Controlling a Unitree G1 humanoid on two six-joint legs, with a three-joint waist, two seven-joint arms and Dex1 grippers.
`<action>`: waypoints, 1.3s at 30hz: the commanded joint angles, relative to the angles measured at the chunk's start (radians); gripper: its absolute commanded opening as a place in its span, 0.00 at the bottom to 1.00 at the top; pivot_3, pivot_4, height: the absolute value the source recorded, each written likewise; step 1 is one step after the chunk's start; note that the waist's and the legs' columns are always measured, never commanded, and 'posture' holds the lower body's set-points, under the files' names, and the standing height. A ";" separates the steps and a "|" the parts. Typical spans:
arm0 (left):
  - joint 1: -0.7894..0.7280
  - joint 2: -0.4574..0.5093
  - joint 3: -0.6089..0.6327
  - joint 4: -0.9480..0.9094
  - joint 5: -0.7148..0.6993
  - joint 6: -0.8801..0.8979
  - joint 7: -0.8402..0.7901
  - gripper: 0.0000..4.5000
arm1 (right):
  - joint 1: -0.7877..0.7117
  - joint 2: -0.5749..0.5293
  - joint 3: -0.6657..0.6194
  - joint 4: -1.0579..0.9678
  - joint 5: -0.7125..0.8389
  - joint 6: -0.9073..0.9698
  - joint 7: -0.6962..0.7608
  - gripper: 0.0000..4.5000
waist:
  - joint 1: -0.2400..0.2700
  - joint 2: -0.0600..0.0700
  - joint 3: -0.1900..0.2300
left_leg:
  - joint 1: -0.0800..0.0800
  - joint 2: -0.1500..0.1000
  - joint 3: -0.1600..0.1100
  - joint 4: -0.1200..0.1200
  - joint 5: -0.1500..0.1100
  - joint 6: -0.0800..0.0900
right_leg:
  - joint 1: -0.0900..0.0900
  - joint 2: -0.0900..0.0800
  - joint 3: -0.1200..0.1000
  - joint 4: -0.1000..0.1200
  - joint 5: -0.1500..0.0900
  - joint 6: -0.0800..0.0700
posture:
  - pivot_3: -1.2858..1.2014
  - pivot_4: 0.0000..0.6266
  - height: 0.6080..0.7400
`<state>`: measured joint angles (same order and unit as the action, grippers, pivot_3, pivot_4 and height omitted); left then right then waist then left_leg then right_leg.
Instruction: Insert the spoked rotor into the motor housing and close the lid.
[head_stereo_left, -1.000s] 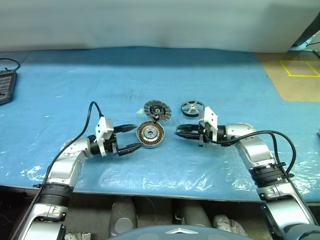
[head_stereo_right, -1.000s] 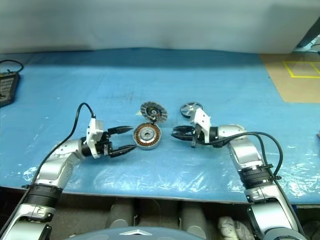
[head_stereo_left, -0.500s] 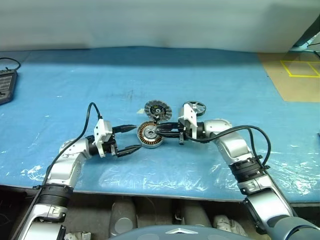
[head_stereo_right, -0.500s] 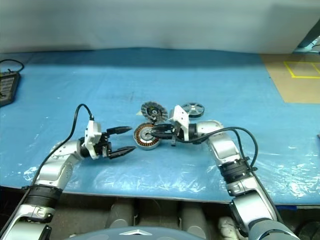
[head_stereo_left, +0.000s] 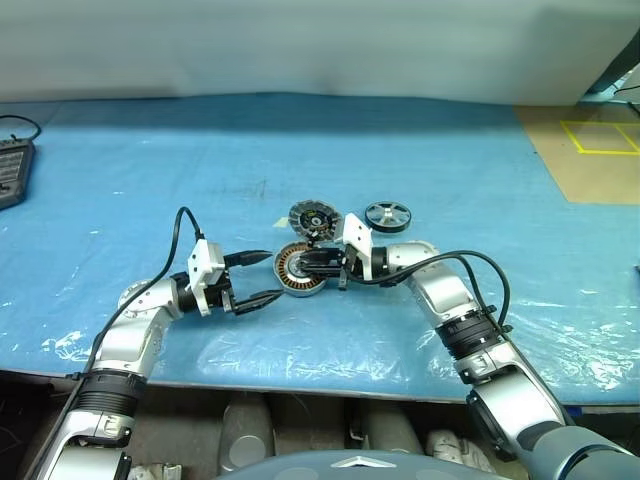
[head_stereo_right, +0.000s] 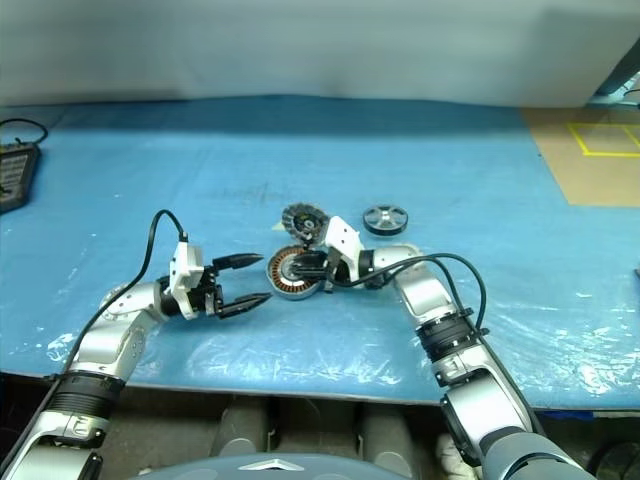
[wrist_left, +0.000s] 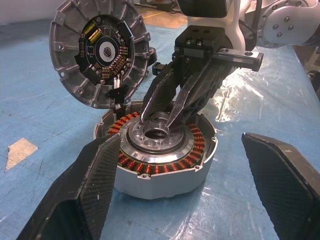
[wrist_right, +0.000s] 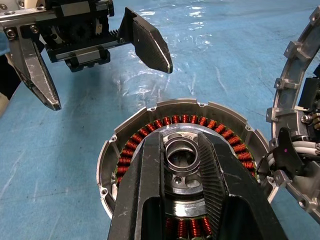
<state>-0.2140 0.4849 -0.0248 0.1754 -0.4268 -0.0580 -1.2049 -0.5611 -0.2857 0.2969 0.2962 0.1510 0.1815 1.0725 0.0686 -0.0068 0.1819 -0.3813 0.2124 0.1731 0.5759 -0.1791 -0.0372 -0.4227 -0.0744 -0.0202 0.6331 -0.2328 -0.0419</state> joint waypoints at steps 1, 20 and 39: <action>0.002 -0.001 0.020 -0.010 -0.004 -0.019 0.003 0.90 | -0.028 0.011 -0.004 -0.003 -0.003 -0.024 -0.003 0.13 | 0.000 0.000 0.000 | 0.000 0.000 0.000 0.000 0.000 0.000 | 0.000 0.000 0.000 0.000 0.000 0.000 | 0.52 0.24 1.00; 0.011 0.003 0.024 -0.008 0.003 -0.023 0.010 0.90 | -0.030 0.028 0.001 0.025 -0.011 -0.018 -0.001 0.13 | 0.000 0.000 0.000 | 0.000 0.000 0.000 0.000 0.000 0.000 | 0.000 0.000 0.000 0.000 0.000 0.000 | 0.52 0.24 1.00; 0.008 0.003 0.021 0.004 0.010 -0.032 0.012 0.90 | -0.022 0.026 0.001 0.023 -0.015 -0.017 0.000 0.50 | 0.000 0.000 0.000 | 0.000 0.000 0.000 0.000 0.000 0.000 | 0.000 0.000 0.000 0.001 0.000 0.000 | 0.52 0.24 1.00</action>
<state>-0.2043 0.4849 -0.0248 0.1884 -0.4148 -0.0703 -1.1940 -0.5769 -0.2637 0.2973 0.3365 0.1364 0.1735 1.0732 0.0686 -0.0069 0.1819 -0.3810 0.2122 0.1731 0.5761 -0.1791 -0.0372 -0.4226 -0.0744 -0.0201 0.6337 -0.2328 -0.0419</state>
